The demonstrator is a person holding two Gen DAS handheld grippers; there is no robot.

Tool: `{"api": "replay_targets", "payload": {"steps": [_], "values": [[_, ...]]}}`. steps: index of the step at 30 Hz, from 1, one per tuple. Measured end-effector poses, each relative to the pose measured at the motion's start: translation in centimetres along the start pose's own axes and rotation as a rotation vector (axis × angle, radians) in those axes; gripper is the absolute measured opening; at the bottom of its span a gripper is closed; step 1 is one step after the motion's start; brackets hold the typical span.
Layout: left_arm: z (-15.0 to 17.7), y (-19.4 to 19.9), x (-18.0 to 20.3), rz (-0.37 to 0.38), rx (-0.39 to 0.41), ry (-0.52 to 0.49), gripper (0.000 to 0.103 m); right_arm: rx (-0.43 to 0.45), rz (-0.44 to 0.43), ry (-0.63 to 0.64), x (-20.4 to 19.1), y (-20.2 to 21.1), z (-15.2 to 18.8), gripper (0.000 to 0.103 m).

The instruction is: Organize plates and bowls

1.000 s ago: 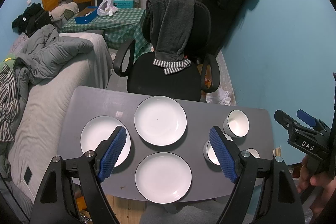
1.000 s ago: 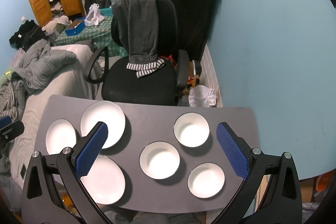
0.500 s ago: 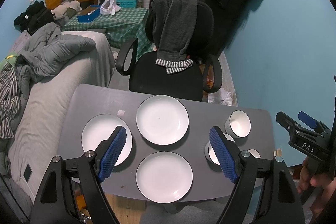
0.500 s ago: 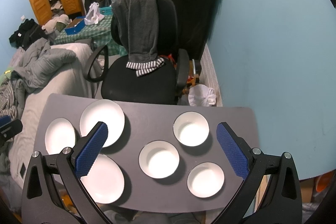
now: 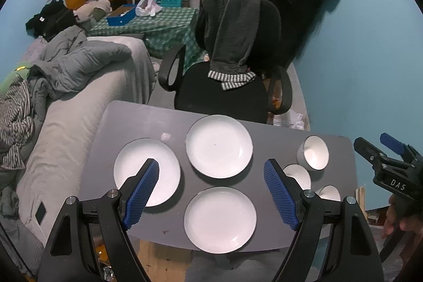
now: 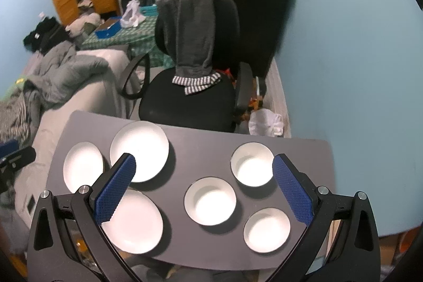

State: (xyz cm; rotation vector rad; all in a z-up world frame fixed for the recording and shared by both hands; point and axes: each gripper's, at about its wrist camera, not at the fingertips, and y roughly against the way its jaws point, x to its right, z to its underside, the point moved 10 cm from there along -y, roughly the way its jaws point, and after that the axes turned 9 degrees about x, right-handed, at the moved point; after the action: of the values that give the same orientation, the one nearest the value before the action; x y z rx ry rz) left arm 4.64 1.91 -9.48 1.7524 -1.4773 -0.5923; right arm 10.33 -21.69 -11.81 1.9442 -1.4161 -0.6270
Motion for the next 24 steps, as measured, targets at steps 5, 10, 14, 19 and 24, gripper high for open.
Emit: {"api": "replay_targets", "payload": {"steps": [5, 10, 14, 19, 24], "values": [[1.1, -0.4, -1.9, -0.036, -0.014, 0.015, 0.083, -0.005, -0.035, 0.063, -1.3, -1.2, 0.2, 0.101], [2.9, -1.2, -3.9, -0.07, -0.038, 0.044, 0.083, -0.012, -0.11, 0.131, -4.1, -2.5, 0.7, 0.101], [4.4, -1.9, -5.5, -0.106, -0.058, 0.055, 0.083, -0.039, -0.181, 0.151, -6.2, -3.9, 1.8, 0.101], [6.0, -2.7, -6.8, -0.153, -0.072, 0.03, 0.083, -0.094, -0.241, 0.184, -8.2, -5.9, 3.6, 0.101], [7.5, -3.8, -7.5, -0.173, -0.097, 0.01, 0.083, -0.132, -0.275, 0.241, -9.7, -7.7, 5.2, 0.101]]}}
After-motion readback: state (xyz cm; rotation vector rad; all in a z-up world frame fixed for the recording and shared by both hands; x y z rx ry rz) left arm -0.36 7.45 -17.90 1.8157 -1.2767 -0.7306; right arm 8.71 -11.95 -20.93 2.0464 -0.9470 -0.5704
